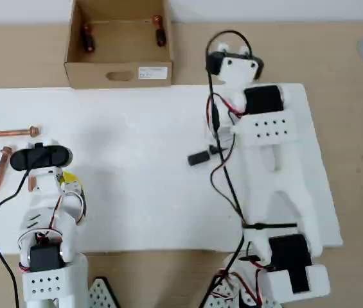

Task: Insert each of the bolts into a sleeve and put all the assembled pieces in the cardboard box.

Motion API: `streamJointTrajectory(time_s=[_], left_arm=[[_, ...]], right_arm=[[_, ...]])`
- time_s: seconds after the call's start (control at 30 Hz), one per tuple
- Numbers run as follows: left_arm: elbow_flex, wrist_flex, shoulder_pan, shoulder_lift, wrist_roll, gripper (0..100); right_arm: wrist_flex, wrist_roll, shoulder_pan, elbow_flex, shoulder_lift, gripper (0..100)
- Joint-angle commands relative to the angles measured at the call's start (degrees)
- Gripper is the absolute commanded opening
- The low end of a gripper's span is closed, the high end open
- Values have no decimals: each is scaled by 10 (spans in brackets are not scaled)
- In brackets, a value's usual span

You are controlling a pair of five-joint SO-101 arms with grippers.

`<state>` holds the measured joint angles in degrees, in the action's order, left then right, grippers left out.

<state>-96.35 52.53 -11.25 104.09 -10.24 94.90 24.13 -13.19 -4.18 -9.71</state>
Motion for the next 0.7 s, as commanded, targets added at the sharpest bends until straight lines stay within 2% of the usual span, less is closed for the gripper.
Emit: streamJointTrajectory(time_s=[0.0, 0.2, 0.53, 0.67], left_arm=[[-6, 0, -1, 4, -4, 3], [-6, 0, 0, 4, -4, 3], [-6, 2, 0, 4, -4, 3], [-6, 2, 0, 4, -4, 3]], right_arm=[[-17, 53, 6, -24, 0, 46], [-18, 100, 6, -9, 102, 48], [4, 103, 24, 140, 228, 52], [18, 103, 24, 181, 261, 135]])
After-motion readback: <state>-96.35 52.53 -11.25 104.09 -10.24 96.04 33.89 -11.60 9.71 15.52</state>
